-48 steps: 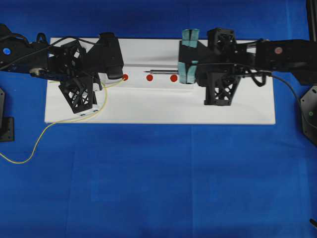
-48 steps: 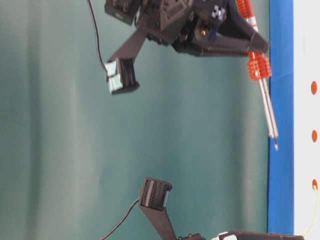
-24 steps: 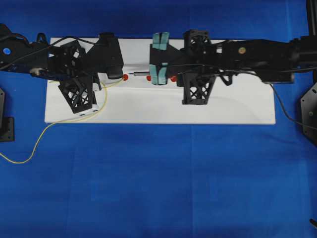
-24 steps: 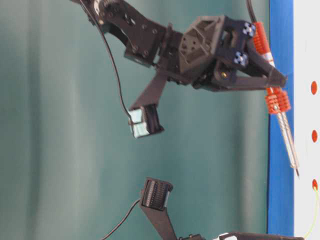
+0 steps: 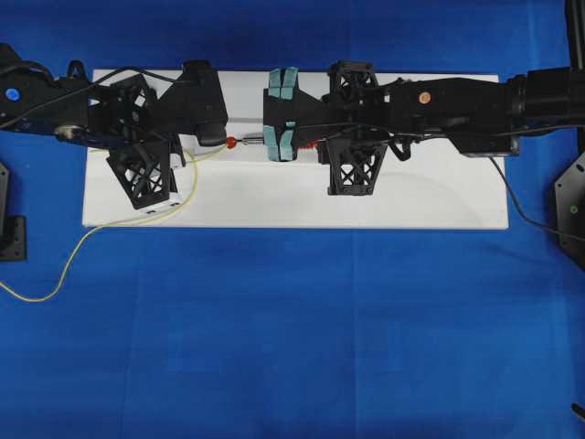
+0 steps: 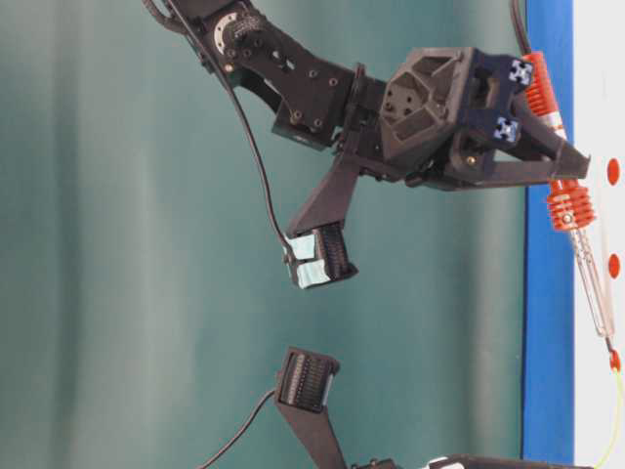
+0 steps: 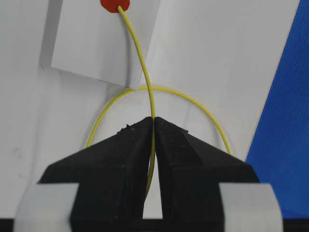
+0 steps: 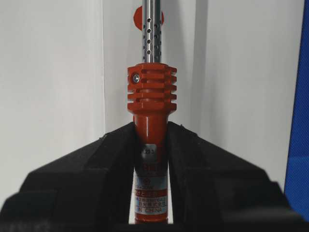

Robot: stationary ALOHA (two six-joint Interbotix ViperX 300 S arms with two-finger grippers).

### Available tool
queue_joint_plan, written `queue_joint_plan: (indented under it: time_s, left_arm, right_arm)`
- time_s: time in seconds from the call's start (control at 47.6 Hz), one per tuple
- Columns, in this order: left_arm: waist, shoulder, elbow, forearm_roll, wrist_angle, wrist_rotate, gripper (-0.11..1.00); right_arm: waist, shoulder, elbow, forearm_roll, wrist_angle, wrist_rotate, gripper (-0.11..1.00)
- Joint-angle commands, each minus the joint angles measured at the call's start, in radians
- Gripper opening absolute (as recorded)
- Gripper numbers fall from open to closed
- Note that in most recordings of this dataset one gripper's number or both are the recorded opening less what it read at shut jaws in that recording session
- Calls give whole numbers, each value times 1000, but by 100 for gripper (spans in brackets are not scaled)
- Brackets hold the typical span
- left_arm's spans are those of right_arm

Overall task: Touch the tip of the soldering iron to the tip of the solder at the mark.
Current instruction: 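Move the iron tip left toward the solder tip at the left dot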

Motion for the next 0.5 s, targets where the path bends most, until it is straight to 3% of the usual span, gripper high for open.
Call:
queue_joint_plan:
  time_s: [0.0, 0.483]
  left_arm:
    - [2, -9, -23, -3, -3, -3, 1]
    - [2, -6, -31, -3, -3, -2, 1]
  right_arm:
    - [-2, -12, -31, -3, -3, -2, 6]
    - [3, -11, -32, -3, 2, -2, 6]
